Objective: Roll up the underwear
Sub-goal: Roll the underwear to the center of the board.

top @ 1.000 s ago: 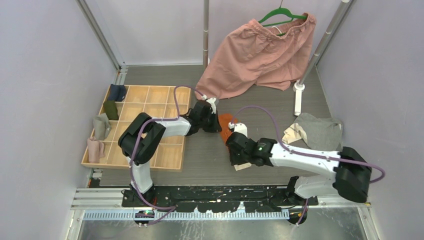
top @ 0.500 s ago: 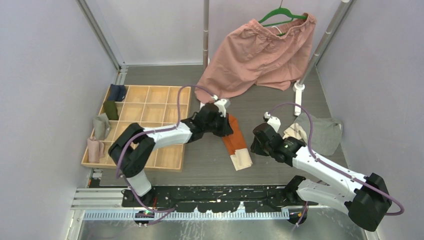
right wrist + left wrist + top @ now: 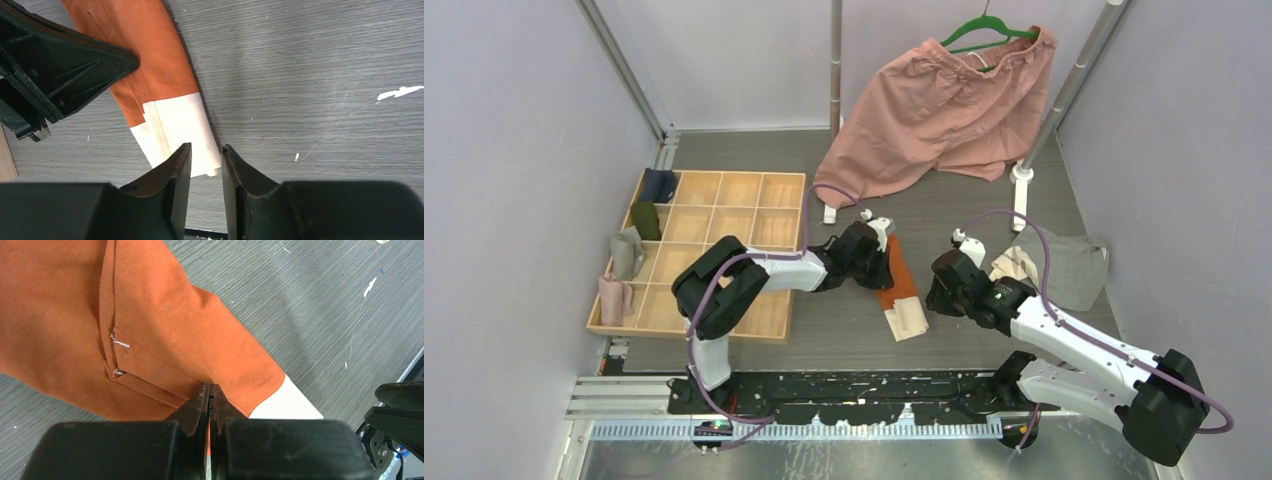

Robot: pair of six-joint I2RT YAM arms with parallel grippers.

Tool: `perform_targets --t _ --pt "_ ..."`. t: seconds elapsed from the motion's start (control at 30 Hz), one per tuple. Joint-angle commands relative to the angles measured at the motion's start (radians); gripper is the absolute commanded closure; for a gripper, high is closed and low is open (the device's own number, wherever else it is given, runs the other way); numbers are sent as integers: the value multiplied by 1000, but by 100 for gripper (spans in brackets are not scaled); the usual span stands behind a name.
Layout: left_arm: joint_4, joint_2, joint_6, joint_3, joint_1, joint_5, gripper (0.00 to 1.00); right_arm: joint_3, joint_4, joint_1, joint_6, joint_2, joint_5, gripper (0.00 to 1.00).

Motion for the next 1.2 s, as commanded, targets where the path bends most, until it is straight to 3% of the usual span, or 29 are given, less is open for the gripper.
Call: perform_targets --t 0.0,0.63,0.87,1.07,1.17 --pt "-18 -21 39 -16 3 -47 99 2 15 -3 10 0 -2 66" --pt "-129 -218 169 -228 3 -88 99 -22 87 -4 -62 27 -150 55" --pt "-168 -306 171 -230 3 -88 99 -67 217 -4 -93 -29 -247 46" --pt "-193 -419 143 -222 4 -105 88 -34 265 -4 -113 -84 -144 40" --pt "-189 -473 130 -223 4 -91 81 -36 300 -4 -128 -136 -14 33"
